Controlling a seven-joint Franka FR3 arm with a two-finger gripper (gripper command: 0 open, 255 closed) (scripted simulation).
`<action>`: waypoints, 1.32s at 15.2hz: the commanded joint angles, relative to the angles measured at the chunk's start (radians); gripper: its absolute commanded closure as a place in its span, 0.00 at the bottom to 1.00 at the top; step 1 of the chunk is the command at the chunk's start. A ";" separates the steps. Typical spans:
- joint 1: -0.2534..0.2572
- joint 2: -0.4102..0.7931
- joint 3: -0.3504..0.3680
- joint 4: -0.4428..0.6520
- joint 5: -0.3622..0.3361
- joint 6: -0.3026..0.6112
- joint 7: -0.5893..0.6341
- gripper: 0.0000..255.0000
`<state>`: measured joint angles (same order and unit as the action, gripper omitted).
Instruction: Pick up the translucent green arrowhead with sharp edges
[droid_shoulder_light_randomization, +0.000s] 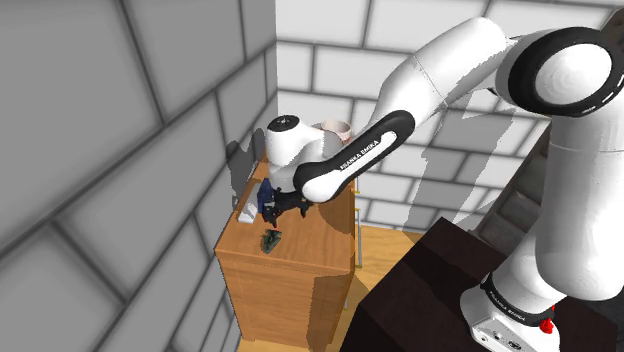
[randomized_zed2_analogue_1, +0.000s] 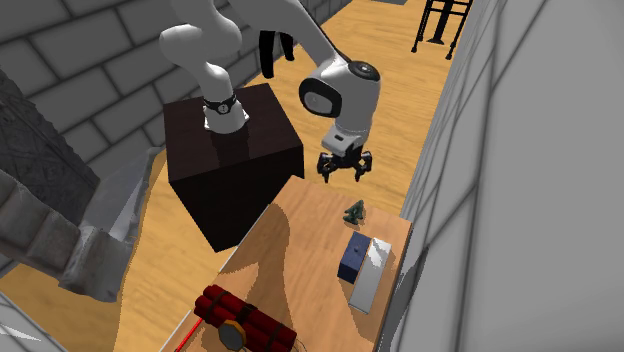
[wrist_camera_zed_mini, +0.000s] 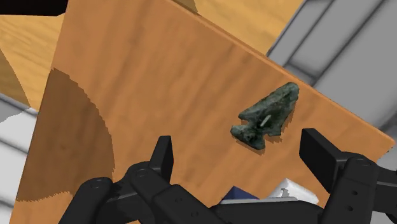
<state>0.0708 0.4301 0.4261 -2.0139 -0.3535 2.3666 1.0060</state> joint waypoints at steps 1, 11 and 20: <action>0.035 0.086 -0.025 0.075 -0.038 -0.004 0.037 0.00; 0.135 0.353 -0.101 0.310 -0.110 0.003 0.107 0.00; 0.146 0.395 -0.115 0.328 -0.123 0.026 0.116 1.00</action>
<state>0.2156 0.8227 0.3111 -1.6853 -0.4761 2.3919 1.1212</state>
